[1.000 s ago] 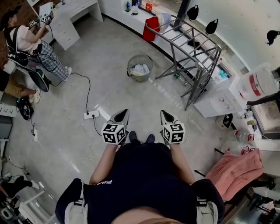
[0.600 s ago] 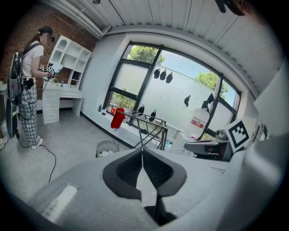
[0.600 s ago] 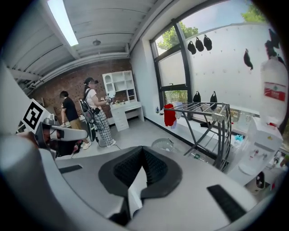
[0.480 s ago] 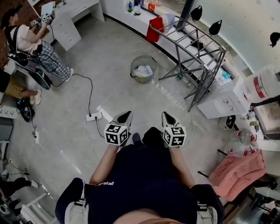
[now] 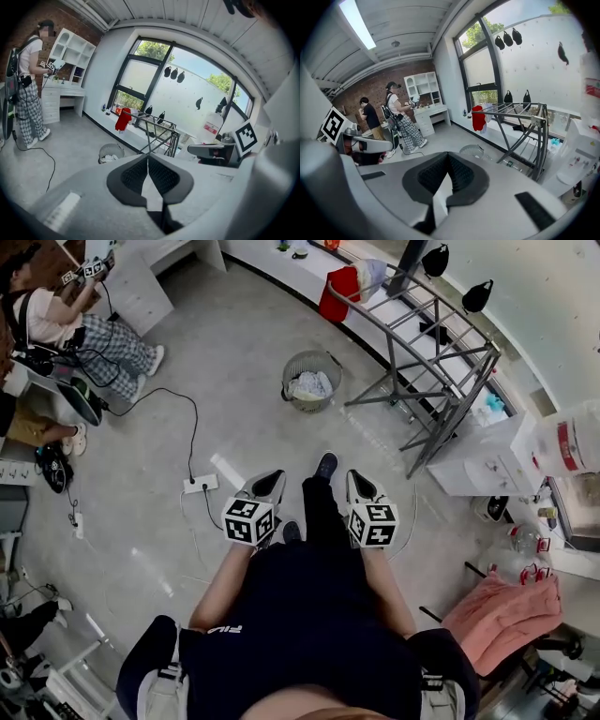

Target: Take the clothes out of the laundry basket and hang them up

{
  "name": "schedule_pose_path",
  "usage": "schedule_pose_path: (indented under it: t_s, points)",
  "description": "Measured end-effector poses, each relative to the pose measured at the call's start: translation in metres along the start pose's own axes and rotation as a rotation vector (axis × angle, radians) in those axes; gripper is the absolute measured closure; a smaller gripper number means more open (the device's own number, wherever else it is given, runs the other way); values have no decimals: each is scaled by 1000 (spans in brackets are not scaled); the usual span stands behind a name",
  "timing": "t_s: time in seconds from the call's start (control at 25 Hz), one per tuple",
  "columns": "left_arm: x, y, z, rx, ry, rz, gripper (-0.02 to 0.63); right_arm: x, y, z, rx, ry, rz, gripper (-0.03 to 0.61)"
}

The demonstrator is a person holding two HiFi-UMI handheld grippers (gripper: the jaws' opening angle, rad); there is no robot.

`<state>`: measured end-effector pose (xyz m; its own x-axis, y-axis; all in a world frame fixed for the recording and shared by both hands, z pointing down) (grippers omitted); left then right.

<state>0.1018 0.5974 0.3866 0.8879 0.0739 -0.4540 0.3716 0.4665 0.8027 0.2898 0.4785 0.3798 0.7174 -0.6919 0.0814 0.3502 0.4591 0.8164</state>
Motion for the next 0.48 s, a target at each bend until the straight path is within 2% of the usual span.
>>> schedule_pose_path:
  t_s: [0.24, 0.48]
  points:
    - [-40, -44, 63, 7, -17, -10, 589, 39, -36, 75, -31, -41, 18, 578]
    - [-77, -114, 147, -16, -47, 12, 589, 85, -92, 160, -66, -80, 28, 578]
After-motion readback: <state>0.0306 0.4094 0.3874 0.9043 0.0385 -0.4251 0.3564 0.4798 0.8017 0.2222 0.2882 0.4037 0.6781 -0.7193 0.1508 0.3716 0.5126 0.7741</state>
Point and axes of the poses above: the fingertips, and each gripper's own axes: z forward along the fingers, x to its right, y out of its underside, the point moved 6 cm from there along -z, backward along the fingers, and after that the axes turned 8 degrees about y, right-handed, at the moved point
